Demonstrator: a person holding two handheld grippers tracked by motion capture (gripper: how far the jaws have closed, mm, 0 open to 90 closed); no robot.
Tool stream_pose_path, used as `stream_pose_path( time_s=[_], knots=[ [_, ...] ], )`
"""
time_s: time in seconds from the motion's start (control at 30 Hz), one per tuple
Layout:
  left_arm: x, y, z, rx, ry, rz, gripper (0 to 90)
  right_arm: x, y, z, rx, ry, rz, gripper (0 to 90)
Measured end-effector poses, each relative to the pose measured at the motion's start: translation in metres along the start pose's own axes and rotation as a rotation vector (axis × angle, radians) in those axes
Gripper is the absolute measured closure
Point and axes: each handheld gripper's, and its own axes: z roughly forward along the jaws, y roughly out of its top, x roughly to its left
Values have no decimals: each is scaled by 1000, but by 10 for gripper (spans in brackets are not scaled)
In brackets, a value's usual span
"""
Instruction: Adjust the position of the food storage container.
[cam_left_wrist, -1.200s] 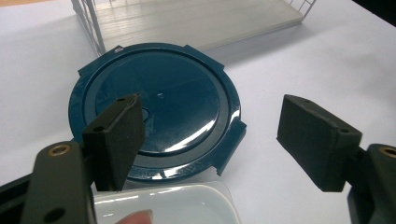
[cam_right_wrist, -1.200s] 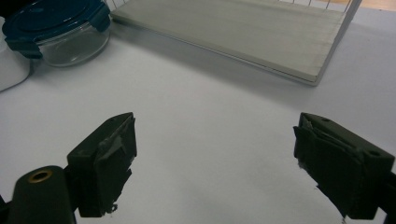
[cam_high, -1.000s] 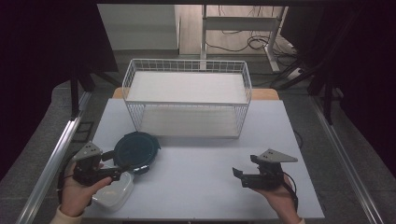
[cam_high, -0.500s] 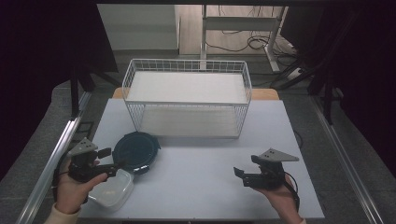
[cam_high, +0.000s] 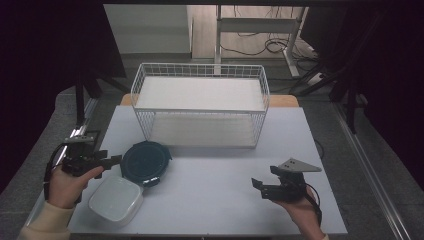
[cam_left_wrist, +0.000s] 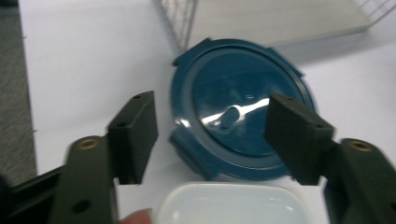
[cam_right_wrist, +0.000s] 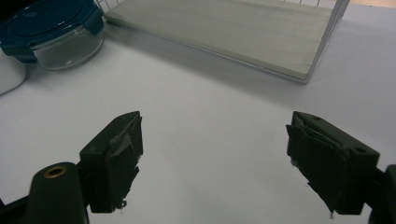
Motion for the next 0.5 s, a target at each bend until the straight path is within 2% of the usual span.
stream_pose_path(
  time_s=[0.13,0.17,0.2,0.27,0.3,0.33,0.5],
  knots=[
    [11,6,12,76,-14,-6,667,0,-2,2,8,-2,-4,180],
    [14,7,15,93,-19,-13,763,-1,-2,3,12,-3,-4,180],
    [17,8,18,107,-26,-21,763,-1,-2,3,12,-3,-4,180],
    [22,11,27,147,-26,-29,858,-1,-3,5,16,-4,-7,180],
    [22,11,27,147,-26,-29,871,-1,-3,5,16,-4,-7,180],
    [24,13,34,175,-20,-26,887,-1,-4,5,18,-7,-6,180],
    [28,14,46,208,-15,-40,900,-2,-5,7,25,-14,-5,180]
  ],
)
